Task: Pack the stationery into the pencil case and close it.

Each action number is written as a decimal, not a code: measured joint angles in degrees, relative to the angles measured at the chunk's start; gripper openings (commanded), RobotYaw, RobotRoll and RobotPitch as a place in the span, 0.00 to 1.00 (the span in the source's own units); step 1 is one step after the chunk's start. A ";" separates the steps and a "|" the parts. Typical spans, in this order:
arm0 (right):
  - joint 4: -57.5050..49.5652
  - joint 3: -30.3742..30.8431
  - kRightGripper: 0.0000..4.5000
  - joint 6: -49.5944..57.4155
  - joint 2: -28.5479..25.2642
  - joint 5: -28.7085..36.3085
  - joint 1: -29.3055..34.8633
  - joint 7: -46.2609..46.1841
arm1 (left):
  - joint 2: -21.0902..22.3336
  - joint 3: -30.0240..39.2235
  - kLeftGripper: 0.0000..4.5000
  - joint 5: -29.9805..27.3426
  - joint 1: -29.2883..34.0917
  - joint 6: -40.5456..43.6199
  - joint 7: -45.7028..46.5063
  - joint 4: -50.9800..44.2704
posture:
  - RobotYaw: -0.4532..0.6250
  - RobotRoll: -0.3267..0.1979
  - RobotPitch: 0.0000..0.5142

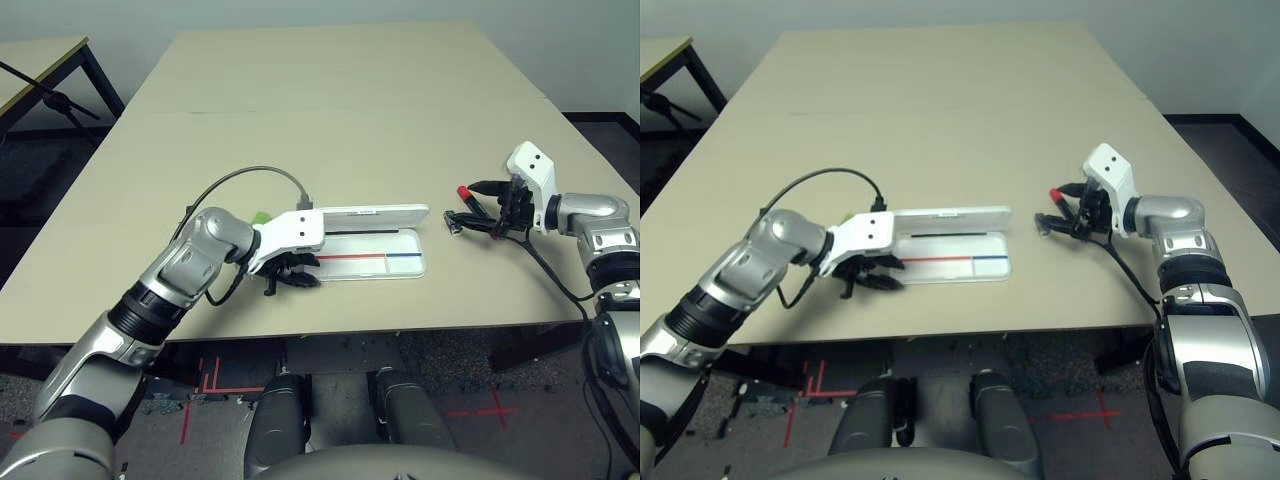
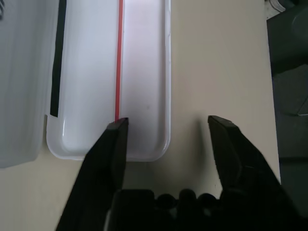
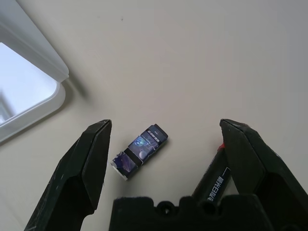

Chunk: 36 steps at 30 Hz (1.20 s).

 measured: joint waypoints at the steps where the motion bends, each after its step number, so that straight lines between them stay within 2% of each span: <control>1: 0.00 0.03 1.00 0.00 0.00 -0.08 -0.01 0.07 | 0.31 0.46 1.00 -0.14 0.19 0.17 0.17 -0.59 | 0.38 0.62 0.19; 6: 0.00 0.15 1.00 0.05 -0.02 -0.33 -0.28 0.85 | 3.33 3.03 1.00 -0.77 2.50 0.28 0.27 -2.35 | 0.39 0.62 0.19; 11: -1.43 -0.29 1.00 2.20 -0.19 0.81 -0.29 2.95 | 5.67 8.92 1.00 -3.82 6.25 0.17 0.78 -5.92 | 0.41 0.62 0.20; 17: -10.88 -3.10 1.00 10.18 -2.53 5.32 2.48 2.83 | 7.28 18.60 1.00 -9.26 10.81 0.21 2.38 -9.25 | 0.41 0.62 0.22; 22: -21.31 -5.02 1.00 21.64 -5.25 8.03 6.44 0.16 | 11.66 24.41 1.00 -11.96 15.19 1.43 3.41 -13.82 | 0.42 0.62 0.22; 28: -29.10 -5.12 1.00 34.19 -8.06 8.39 8.04 -5.67 | 11.69 27.84 1.00 -15.77 15.26 4.20 5.87 -19.59 | 0.43 0.62 0.22; 36: -29.17 -4.31 1.00 44.31 -9.31 7.11 7.74 -11.69 | 11.42 31.04 1.00 -20.84 15.63 5.76 8.95 -21.83 | 0.44 0.62 0.22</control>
